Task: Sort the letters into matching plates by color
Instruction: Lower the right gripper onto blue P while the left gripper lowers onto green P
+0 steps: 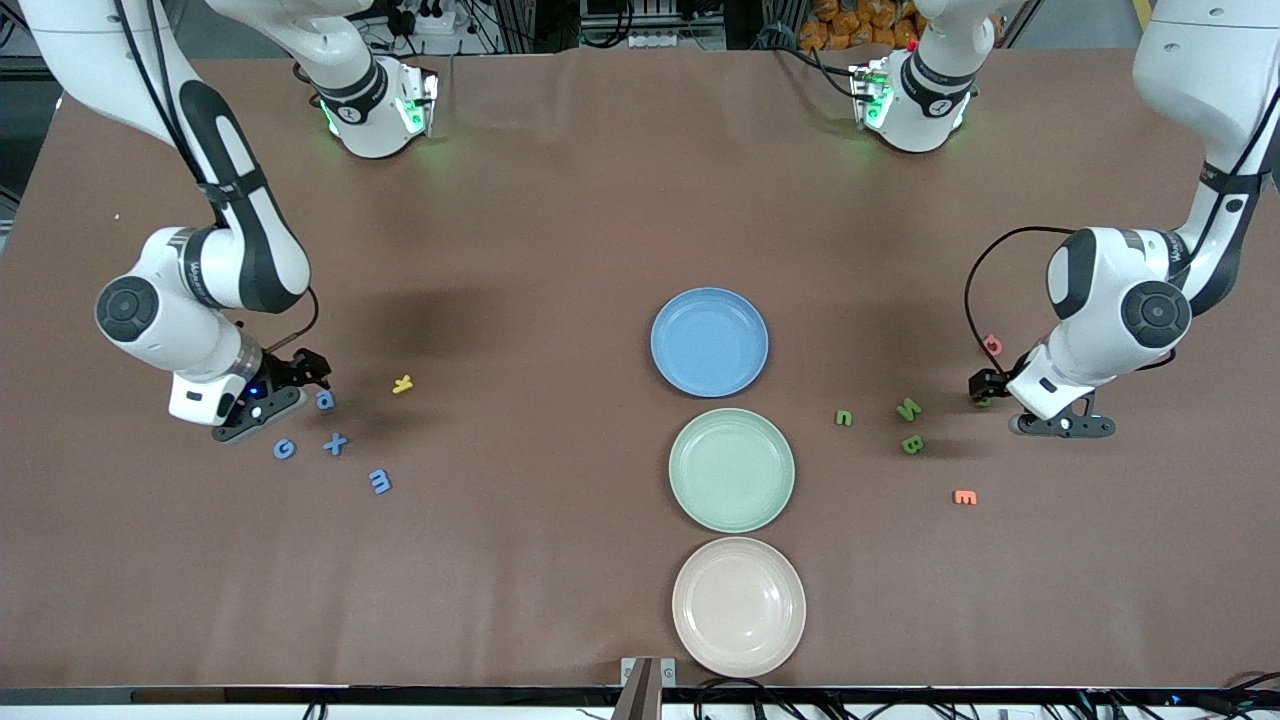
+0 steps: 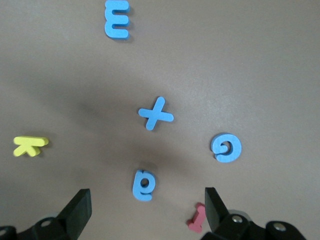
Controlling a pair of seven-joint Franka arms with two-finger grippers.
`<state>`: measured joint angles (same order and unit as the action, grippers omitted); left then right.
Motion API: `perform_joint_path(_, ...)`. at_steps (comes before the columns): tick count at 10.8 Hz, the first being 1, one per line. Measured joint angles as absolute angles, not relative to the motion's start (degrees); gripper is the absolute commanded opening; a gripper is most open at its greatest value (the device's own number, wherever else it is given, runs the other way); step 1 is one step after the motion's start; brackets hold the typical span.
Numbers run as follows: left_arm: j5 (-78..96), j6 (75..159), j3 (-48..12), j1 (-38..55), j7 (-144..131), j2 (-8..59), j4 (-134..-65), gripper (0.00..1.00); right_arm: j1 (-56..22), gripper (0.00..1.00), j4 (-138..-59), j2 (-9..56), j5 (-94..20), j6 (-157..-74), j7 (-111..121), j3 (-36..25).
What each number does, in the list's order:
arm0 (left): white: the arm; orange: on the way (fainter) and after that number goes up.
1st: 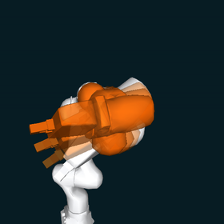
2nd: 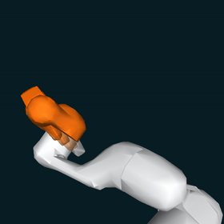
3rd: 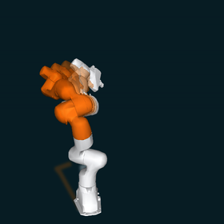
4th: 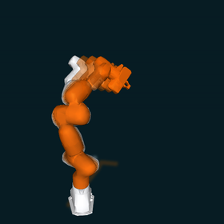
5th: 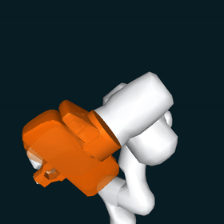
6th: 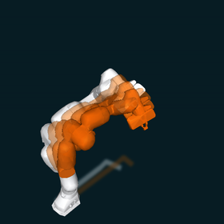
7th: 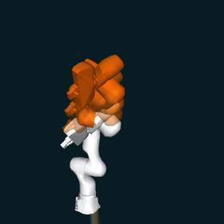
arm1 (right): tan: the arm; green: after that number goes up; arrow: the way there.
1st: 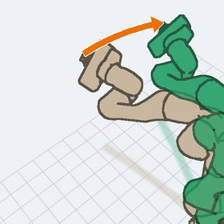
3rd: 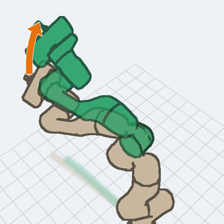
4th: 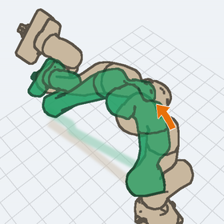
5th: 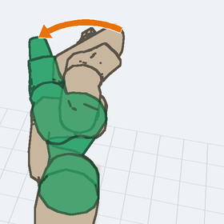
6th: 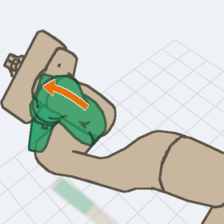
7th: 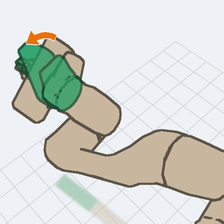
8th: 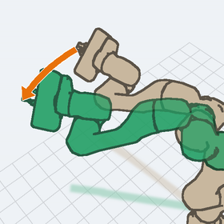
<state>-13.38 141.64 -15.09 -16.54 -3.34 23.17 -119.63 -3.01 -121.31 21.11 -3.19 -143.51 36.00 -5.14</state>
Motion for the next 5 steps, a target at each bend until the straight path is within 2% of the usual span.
perform_joint_path(2, -13.39, 144.97, -15.24, -16.44, -3.34, 23.76, -121.58, 0.81, -3.05, 1.0, -122.72, 23.03, -3.19, -148.74, 36.2, -5.0)
perform_joint_path(5, -13.39, 147.9, -15.22, -16.56, -3.34, 24.94, -122.6, 0.79, -3.08, 1.0, -123.92, 24.26, -3.16, -151.3, 36.43, -4.53)
